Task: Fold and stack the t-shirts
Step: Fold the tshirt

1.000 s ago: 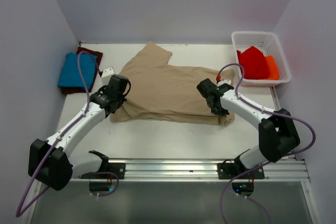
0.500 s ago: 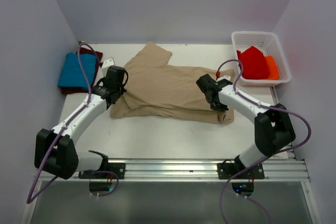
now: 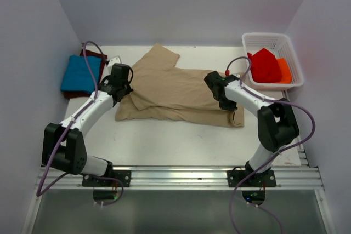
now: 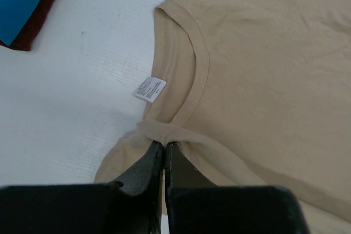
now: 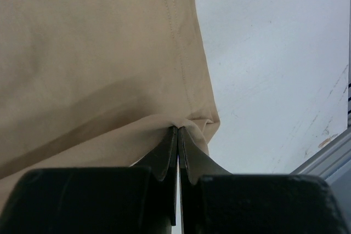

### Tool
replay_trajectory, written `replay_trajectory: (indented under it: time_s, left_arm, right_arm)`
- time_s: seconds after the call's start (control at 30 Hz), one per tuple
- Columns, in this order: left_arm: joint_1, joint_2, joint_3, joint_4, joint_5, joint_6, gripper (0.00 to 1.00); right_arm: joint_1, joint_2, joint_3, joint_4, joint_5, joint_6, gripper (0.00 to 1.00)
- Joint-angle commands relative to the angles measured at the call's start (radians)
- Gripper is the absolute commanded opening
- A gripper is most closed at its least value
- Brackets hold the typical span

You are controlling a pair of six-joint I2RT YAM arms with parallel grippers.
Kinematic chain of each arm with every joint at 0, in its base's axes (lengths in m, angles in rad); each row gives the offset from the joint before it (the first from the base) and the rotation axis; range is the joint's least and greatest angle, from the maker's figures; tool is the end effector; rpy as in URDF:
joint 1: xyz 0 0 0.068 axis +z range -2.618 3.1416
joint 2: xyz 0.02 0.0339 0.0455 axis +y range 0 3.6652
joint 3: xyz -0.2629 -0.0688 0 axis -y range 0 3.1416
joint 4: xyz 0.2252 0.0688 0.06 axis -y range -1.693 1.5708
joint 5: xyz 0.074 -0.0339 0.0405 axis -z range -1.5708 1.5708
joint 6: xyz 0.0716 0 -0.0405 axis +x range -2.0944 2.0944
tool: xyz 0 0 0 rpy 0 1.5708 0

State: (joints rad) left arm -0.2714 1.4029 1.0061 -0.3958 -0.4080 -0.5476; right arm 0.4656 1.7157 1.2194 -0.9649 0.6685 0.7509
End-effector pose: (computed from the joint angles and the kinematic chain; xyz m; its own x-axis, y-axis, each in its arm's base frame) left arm 0.3015 -0.0544 0.2415 -0.5742 -0.3363 -0.7465 -0.3762 0.9182 -0.1242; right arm 0.2869 0.0945 0.1898 -0.8484 0.1730 -0.5003 0.3927 0.8394 -0.3758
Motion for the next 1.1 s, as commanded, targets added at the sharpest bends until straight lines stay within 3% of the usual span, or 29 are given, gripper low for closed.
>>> replay_trajectory:
  time_s: [0.0,0.5,0.53,0.6,0.63,0.7,0.73,0.77,0.8,1.07]
  left_arm:
    - [0.014,0.04,0.069,0.075,0.023,0.026,0.0]
    - [0.028,0.195,0.18,0.081,0.044,0.054,0.0]
    - [0.029,0.199,0.183,0.078,0.038,0.054,0.0]
    - [0.035,0.205,0.186,0.072,0.034,0.052,0.0]
    - [0.037,0.206,0.189,0.066,0.025,0.051,0.05]
    - [0.044,0.2,0.193,0.052,0.02,0.044,0.26]
    - [0.044,0.194,0.193,0.049,0.017,0.044,0.6]
    - [0.044,0.174,0.192,0.049,0.015,0.043,0.76]
    - [0.044,0.162,0.187,0.055,0.021,0.046,1.0]
    - [0.044,-0.051,0.135,0.087,0.121,0.032,1.0]
  right_arm:
    - [-0.021,-0.004,0.037,-0.026,0.054,-0.005,0.0]
    - [-0.096,0.088,0.084,0.031,0.029,-0.053,0.02]
    - [-0.097,0.111,0.089,0.037,0.025,-0.065,0.23]
    - [-0.099,0.13,0.104,0.06,0.013,-0.077,0.48]
    - [-0.099,0.134,0.106,0.069,0.008,-0.091,0.67]
    - [-0.1,0.134,0.114,0.081,0.005,-0.091,0.8]
    - [-0.101,0.125,0.112,0.086,0.003,-0.091,0.88]
    - [-0.101,0.093,0.106,0.103,0.0,-0.094,0.9]
    - [-0.099,0.073,0.094,0.109,0.0,-0.097,0.93]
    - [-0.099,-0.134,0.071,0.121,0.008,-0.133,0.96]
